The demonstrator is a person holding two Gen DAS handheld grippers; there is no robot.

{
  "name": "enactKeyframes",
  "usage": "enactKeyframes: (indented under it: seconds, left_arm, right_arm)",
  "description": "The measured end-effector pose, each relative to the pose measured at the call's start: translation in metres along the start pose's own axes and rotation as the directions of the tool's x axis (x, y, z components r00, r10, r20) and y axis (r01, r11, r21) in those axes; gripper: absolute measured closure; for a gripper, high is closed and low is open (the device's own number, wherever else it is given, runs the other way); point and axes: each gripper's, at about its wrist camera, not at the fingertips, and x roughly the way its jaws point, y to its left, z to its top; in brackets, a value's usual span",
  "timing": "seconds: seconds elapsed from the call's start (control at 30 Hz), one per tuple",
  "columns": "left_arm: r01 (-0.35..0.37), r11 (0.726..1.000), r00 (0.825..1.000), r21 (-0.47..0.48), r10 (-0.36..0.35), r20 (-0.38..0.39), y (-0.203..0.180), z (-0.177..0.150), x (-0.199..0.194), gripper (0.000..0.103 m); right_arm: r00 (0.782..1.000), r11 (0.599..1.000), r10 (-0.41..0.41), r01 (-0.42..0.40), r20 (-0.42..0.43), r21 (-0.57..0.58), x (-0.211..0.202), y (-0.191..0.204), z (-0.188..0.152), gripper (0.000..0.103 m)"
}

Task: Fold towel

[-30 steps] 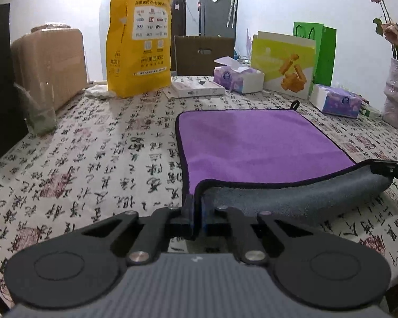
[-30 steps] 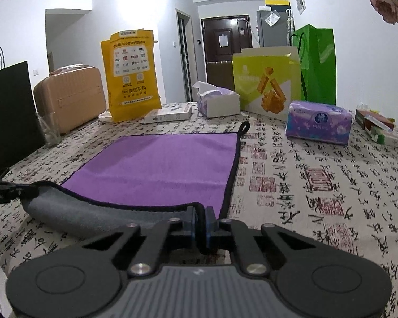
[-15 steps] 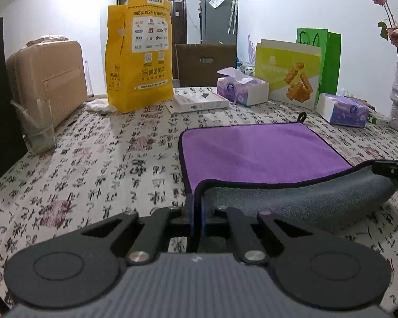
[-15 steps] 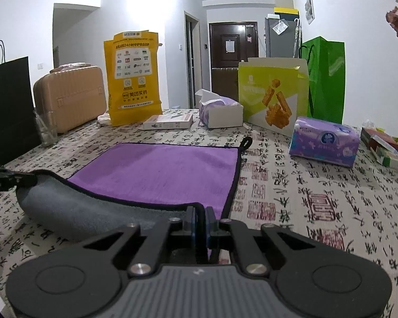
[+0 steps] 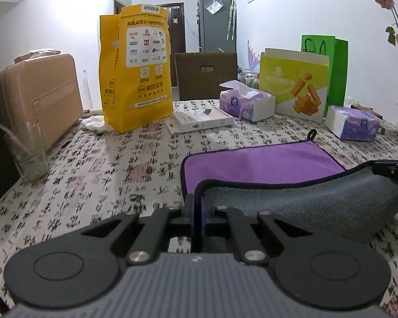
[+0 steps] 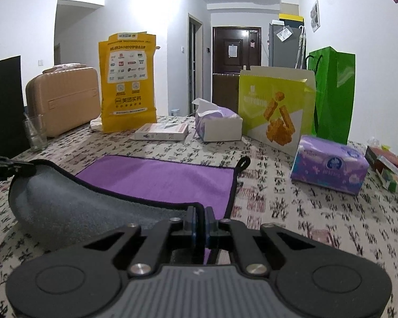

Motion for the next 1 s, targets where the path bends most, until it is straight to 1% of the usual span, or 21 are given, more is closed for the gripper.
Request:
enactKeyframes:
  seconds: [0.2, 0.43, 0.53, 0.63, 0.8, 1.0]
  left_arm:
    - [0.005, 1.000, 1.000, 0.009, -0.006, 0.015, 0.005, 0.018, 0.017, 0.097]
    - [-0.005, 0.999, 1.000, 0.045, 0.004, 0.022, 0.005, 0.035, 0.044, 0.097]
    - [-0.002, 0.999, 1.000, 0.047, 0.001, 0.023, 0.007, 0.043, 0.056, 0.097]
    - [0.001, 0.999, 1.000, 0.036, -0.001, 0.013, 0.009, 0.051, 0.070, 0.097]
    - [-0.005, 1.000, 1.000, 0.020, 0.005, -0.025, 0.014, 0.060, 0.099, 0.097]
    - [0.005, 1.000, 0.999, 0.008, -0.005, -0.041, 0.018, 0.070, 0.127, 0.097]
  right_arm:
    - [1.000, 1.000, 0.004, -0.004, -0.008, 0.000, 0.020, -0.008, 0.014, 0.098]
    - [1.000, 1.000, 0.005, -0.005, -0.011, 0.012, 0.045, -0.021, 0.029, 0.098]
    - [1.000, 1.000, 0.004, -0.004, -0.010, 0.015, 0.056, -0.026, 0.036, 0.098]
    - [1.000, 0.999, 0.011, -0.011, -0.018, 0.031, 0.069, -0.033, 0.041, 0.098]
    - [0.999, 0.999, 0.020, -0.018, -0.028, 0.044, 0.094, -0.043, 0.052, 0.098]
    - [0.998, 0.998, 0.024, -0.021, -0.052, 0.061, 0.123, -0.054, 0.058, 0.098]
